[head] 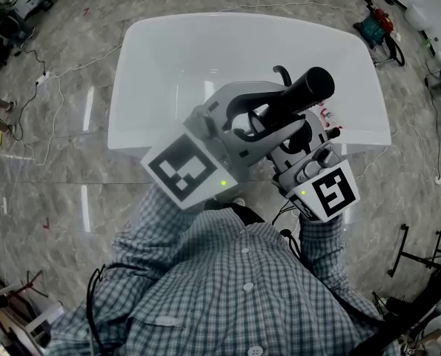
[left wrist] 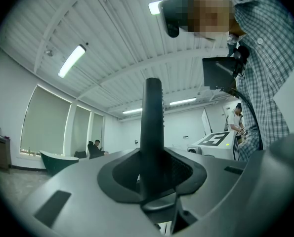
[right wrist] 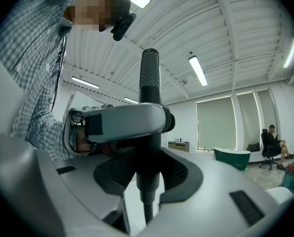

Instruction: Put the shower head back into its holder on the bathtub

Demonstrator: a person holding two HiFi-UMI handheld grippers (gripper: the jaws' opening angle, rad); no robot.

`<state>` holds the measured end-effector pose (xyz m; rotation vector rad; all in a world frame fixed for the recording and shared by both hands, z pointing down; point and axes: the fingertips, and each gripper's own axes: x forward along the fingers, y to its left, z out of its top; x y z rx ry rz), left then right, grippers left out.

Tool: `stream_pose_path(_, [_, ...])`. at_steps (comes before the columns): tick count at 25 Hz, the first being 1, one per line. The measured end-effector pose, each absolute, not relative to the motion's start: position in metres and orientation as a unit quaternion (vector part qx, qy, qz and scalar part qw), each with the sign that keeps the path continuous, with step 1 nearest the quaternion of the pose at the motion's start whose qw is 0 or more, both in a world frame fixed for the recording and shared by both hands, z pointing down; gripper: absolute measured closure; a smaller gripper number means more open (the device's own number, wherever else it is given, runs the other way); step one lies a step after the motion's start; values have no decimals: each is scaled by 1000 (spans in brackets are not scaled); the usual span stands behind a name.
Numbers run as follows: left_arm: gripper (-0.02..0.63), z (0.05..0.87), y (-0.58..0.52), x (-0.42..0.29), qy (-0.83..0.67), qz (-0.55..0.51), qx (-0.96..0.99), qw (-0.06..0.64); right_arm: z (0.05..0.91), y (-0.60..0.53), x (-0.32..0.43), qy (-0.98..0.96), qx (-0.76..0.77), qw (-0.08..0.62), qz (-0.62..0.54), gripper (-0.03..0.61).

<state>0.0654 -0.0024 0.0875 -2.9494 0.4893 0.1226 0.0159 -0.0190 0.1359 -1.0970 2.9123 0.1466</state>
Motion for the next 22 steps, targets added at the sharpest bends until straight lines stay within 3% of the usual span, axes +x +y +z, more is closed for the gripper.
stream_pose_path(22, [477, 107, -9, 69, 161, 39, -985, 55, 156, -24, 20, 935, -353, 9, 29, 446])
